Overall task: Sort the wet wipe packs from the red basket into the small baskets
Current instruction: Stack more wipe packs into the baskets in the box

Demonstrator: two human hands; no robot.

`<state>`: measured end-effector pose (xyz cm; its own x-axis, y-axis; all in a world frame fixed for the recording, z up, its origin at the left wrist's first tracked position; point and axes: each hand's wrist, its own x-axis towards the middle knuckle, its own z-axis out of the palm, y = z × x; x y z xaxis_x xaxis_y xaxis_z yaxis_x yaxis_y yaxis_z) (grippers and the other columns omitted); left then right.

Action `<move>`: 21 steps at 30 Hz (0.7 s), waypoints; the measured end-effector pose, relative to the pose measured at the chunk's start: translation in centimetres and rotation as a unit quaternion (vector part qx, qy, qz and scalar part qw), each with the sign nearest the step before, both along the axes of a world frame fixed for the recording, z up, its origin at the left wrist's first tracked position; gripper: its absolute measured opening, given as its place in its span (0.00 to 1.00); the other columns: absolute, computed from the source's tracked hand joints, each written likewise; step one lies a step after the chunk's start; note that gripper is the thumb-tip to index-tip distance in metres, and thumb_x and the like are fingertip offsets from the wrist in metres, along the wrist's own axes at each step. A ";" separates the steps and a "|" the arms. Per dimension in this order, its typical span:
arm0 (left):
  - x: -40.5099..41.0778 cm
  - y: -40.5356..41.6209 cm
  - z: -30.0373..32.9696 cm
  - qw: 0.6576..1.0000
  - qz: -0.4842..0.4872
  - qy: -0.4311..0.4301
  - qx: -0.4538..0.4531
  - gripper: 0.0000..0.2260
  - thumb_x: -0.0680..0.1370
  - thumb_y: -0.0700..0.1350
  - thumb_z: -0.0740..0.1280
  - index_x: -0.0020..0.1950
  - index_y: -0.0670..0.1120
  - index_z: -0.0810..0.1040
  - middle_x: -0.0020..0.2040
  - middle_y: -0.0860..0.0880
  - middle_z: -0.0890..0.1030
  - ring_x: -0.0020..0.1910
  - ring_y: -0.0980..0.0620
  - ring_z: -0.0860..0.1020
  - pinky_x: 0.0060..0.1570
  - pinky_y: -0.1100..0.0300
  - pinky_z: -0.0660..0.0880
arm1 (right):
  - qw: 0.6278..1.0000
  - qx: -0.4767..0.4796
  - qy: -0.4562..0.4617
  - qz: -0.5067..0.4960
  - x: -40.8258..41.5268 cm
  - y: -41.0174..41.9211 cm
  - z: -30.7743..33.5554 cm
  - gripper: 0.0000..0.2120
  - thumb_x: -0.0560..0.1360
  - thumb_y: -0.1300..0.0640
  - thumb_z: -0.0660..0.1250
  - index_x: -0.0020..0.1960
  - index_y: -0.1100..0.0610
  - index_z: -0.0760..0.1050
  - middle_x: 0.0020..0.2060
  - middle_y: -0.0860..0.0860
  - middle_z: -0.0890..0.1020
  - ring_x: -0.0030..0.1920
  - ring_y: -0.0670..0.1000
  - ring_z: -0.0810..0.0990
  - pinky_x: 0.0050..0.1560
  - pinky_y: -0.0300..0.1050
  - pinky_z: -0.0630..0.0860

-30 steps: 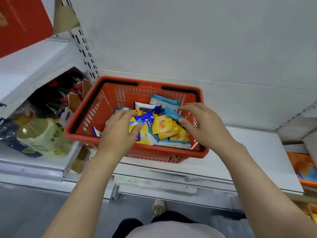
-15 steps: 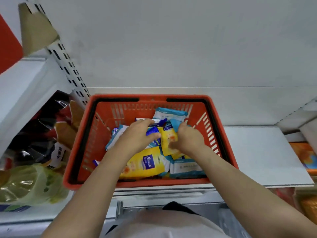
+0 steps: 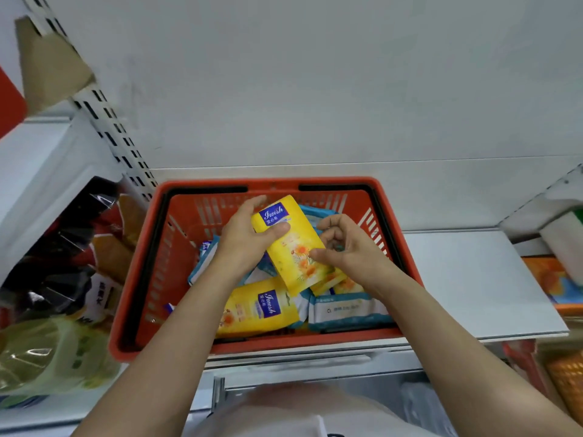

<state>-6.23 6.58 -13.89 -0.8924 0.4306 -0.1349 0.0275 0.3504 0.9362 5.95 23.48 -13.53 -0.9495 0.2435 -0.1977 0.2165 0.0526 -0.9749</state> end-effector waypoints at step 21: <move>0.5 -4.8 -1.3 0.893 -0.284 0.069 -0.344 0.20 0.69 0.56 0.77 0.57 0.50 0.81 0.49 0.53 0.79 0.54 0.49 0.78 0.47 0.57 0.73 | 0.984 -0.075 -0.117 -0.114 0.2 -1.1 -0.2 0.21 0.69 0.54 0.78 0.57 0.60 0.76 0.44 0.57 0.86 0.41 0.59 0.86 0.39 0.53 0.82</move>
